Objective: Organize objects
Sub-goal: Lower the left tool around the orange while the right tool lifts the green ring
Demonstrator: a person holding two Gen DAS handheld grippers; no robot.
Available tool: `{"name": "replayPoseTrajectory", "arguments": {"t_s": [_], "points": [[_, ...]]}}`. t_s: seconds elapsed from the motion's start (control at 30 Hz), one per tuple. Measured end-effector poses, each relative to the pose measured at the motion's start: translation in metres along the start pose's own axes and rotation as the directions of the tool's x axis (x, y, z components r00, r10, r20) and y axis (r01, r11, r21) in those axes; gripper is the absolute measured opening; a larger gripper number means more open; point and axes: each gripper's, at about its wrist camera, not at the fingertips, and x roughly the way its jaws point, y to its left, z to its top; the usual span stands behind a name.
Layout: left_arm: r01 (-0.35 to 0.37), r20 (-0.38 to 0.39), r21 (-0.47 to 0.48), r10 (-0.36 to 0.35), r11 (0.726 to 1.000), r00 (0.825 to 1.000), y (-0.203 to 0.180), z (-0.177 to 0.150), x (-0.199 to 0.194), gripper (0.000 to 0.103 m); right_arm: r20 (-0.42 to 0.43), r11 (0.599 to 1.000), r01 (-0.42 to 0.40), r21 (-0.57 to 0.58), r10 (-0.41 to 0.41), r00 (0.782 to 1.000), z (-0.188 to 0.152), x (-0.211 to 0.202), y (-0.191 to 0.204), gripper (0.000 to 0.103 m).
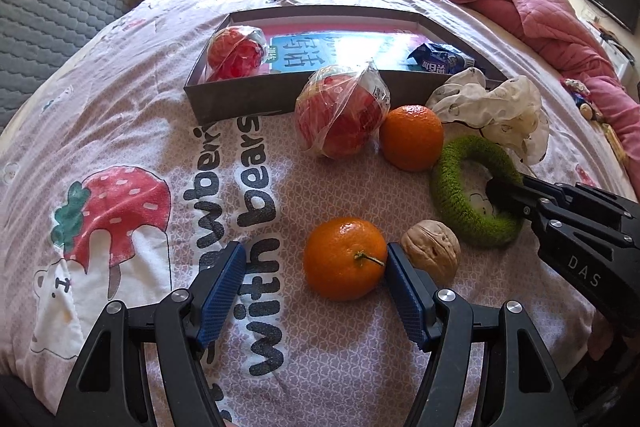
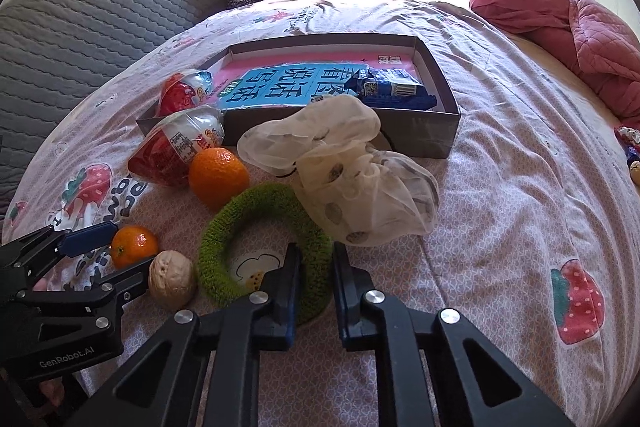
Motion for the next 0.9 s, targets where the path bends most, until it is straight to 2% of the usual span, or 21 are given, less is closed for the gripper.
{"name": "replayPoseTrajectory", "arguments": {"t_s": [0.1,0.27,0.3,0.67,0.9], "points": [[0.003,0.0,0.007,-0.003,1.0,1.0,-0.001,-0.001,-0.001,0.067,-0.003,1.0,-0.012,0.004,0.012,1.0,-0.001,-0.001,0.0,0.014],[0.034,0.008,0.016,-0.034,0.999,0.999,-0.005,-0.002,-0.005,0.041,-0.008,0.999,-0.034,0.019,0.034,0.999,-0.002,-0.004,-0.003,0.014],[0.039,0.01,0.019,-0.039,0.999,0.999,-0.006,-0.002,-0.006,0.039,-0.009,0.999,-0.036,0.02,0.037,0.999,-0.003,-0.005,-0.003,0.014],[0.042,0.015,0.022,-0.043,0.999,0.999,-0.005,-0.002,-0.009,0.039,-0.029,0.995,-0.091,0.048,0.092,0.995,-0.006,-0.015,-0.007,0.014],[0.051,0.012,0.017,-0.051,0.999,0.999,-0.004,-0.003,-0.01,0.039,-0.045,0.996,-0.079,0.032,0.081,0.996,-0.01,-0.017,-0.005,0.014]]}}
